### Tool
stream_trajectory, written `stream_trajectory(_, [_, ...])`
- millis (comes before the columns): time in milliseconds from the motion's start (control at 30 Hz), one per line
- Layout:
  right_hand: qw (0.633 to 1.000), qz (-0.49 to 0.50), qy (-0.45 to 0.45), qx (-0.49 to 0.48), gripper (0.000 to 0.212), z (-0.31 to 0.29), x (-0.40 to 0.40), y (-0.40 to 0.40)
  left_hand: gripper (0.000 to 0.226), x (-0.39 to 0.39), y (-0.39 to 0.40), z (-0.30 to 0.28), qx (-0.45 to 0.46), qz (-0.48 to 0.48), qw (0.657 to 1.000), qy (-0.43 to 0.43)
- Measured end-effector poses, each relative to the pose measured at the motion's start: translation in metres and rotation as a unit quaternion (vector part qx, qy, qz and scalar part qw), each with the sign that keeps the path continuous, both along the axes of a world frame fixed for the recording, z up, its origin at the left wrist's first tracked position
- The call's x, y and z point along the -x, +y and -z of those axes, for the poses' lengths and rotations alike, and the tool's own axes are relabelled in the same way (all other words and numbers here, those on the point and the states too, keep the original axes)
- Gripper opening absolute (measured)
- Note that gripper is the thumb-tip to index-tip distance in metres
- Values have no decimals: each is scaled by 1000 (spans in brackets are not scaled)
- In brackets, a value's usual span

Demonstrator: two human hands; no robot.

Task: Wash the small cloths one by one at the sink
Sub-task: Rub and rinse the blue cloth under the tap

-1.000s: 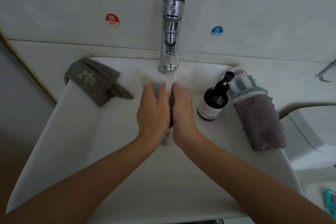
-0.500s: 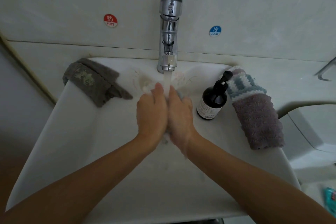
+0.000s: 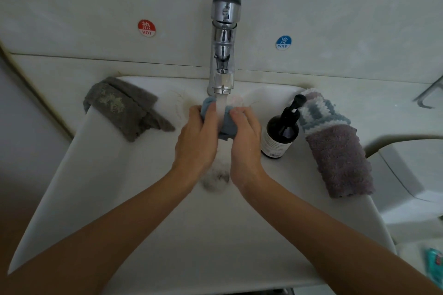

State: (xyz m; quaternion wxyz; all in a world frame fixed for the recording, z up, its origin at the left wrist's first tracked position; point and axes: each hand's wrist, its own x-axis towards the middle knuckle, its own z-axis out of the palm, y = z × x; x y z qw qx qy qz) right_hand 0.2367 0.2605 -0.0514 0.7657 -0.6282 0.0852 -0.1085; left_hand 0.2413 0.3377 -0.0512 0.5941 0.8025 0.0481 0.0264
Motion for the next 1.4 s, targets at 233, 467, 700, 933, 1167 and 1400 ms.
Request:
stream_trajectory(233, [1000, 9, -5, -3, 3, 8, 3, 6, 27, 3, -3, -2, 58, -33, 998, 5])
stream_trajectory(467, [992, 17, 75, 100, 33, 15, -6, 2, 17, 8, -3, 6, 93, -41, 994, -30])
stream_trajectory(700, [991, 92, 19, 96, 32, 7, -9, -7, 8, 8, -9, 7, -45, 9, 995, -87])
stream_trajectory(933, [990, 70, -28, 118, 16, 8, -4, -3, 36, 1, 2, 2, -150, 15, 985, -89])
stream_trajectory(1167, [988, 94, -13, 118, 47, 3, -5, 0, 40, 1, 0, 7, -91, 24, 992, -87])
stream_trajectory(1400, [993, 80, 35, 86, 50, 2, -10, 2, 43, 3, -5, 7, -16, -8, 993, -118])
